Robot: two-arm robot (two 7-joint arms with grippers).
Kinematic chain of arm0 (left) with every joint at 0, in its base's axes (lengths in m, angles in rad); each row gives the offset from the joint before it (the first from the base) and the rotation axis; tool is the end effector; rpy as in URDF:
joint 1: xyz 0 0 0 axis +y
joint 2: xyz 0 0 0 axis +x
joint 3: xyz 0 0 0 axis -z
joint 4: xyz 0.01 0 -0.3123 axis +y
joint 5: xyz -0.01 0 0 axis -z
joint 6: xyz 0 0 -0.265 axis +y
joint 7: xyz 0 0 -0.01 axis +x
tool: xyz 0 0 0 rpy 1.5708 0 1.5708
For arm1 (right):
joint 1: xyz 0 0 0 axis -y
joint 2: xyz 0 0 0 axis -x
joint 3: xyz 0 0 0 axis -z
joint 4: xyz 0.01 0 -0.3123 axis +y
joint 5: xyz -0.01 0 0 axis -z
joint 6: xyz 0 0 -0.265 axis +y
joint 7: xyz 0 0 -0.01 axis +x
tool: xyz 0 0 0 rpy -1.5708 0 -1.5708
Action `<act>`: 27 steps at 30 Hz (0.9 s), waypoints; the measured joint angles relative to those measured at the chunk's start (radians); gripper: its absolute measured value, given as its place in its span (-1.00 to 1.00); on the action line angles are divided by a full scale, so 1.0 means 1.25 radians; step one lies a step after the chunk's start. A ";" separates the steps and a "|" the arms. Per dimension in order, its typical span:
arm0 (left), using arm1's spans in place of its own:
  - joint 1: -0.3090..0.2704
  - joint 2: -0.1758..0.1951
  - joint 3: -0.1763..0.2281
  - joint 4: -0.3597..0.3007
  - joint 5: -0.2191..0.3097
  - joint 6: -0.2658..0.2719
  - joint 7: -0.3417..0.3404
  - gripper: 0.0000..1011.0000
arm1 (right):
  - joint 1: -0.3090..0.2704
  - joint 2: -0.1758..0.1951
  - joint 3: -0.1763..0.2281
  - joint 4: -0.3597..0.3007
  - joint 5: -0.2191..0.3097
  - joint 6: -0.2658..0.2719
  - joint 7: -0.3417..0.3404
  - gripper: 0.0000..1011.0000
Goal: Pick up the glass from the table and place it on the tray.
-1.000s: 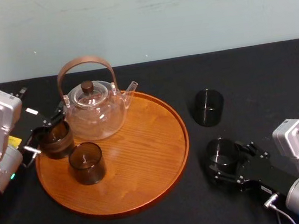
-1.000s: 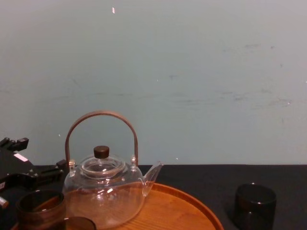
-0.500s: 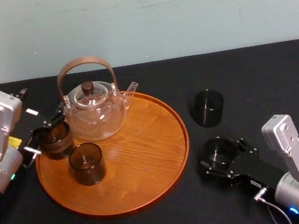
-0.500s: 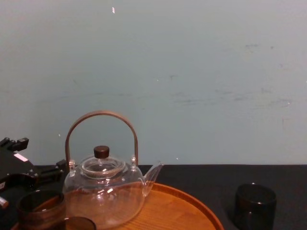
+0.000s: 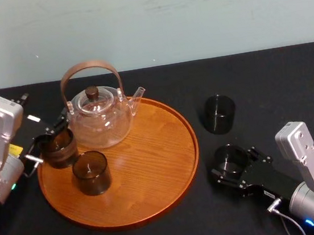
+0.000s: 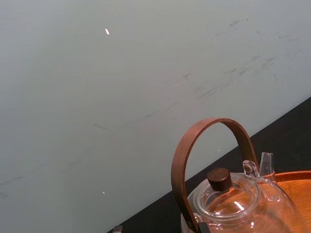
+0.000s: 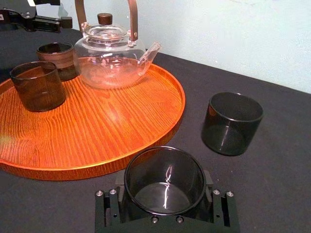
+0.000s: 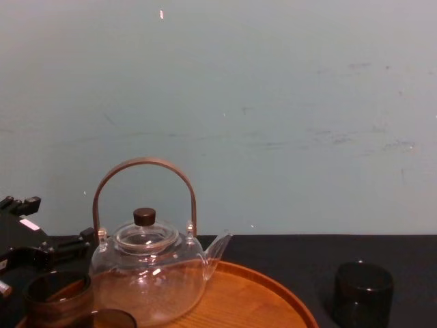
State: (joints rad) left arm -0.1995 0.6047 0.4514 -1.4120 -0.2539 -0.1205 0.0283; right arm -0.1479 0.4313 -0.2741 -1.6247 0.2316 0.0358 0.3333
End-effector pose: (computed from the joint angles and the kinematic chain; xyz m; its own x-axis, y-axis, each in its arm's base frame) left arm 0.3203 0.1069 -0.3119 0.2923 0.8803 0.3737 -0.9553 0.2873 0.0703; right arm 0.2255 -0.0585 -0.3490 0.5887 -0.8066 0.0535 0.7858 0.5554 -0.2720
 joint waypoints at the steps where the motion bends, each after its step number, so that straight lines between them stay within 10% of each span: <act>1: 0.000 0.000 0.000 0.000 0.000 0.000 0.000 0.98 | 0.000 0.000 0.000 0.000 0.000 0.000 0.000 0.79; 27: 0.000 0.000 0.000 0.000 0.000 0.000 0.000 0.98 | -0.002 0.002 0.000 -0.003 0.001 0.001 -0.002 0.79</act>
State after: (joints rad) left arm -0.1995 0.6047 0.4514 -1.4120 -0.2539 -0.1205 0.0283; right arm -0.1503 0.4334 -0.2739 -1.6284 0.2323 0.0374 0.3304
